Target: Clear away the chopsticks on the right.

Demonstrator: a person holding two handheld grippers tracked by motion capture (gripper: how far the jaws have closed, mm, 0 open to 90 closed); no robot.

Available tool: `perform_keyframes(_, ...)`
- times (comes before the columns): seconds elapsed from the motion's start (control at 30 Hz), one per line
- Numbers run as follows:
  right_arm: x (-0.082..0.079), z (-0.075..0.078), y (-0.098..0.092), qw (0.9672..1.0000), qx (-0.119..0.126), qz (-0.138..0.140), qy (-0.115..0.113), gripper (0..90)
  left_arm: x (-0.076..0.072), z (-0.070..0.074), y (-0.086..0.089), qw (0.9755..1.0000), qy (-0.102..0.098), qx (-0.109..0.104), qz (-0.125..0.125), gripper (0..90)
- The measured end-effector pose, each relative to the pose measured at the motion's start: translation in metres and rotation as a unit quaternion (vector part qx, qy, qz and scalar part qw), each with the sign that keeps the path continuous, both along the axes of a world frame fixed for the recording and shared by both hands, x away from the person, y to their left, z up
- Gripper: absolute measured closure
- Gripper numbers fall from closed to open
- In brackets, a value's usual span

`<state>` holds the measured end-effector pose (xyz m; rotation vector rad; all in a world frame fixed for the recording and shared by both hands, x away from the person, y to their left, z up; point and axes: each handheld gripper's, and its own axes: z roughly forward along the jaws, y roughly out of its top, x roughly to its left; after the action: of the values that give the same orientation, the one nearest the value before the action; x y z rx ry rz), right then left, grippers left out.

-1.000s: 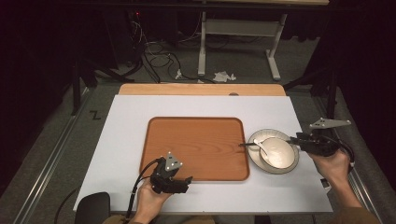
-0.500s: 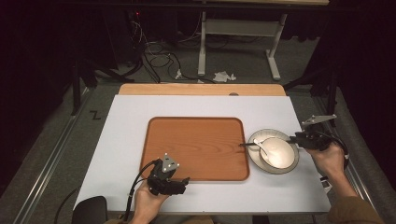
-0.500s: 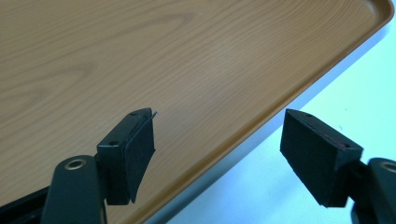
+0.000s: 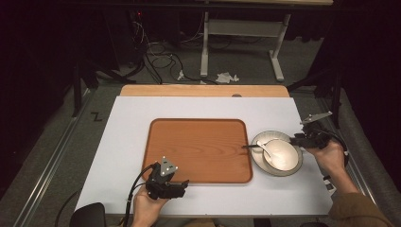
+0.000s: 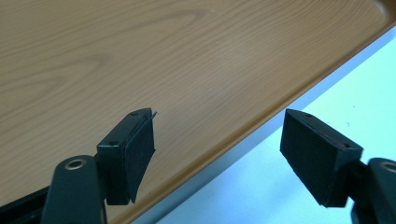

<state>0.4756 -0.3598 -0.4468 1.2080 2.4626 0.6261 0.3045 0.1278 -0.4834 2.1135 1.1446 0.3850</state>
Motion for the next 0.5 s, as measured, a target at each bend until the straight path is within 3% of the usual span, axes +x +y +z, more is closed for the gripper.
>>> perform_keyframes(0.23,0.0,0.001,-0.003,0.9999,0.002,0.006,0.012,68.4,0.0,-0.001,-0.001,1.0,0.001,0.002,-0.001,26.2)
perform_keyframes(0.5,0.004,0.0,0.008,0.9997,-0.005,0.016,0.021,68.3,0.0,-0.001,0.0,1.0,0.003,0.001,-0.002,26.2)
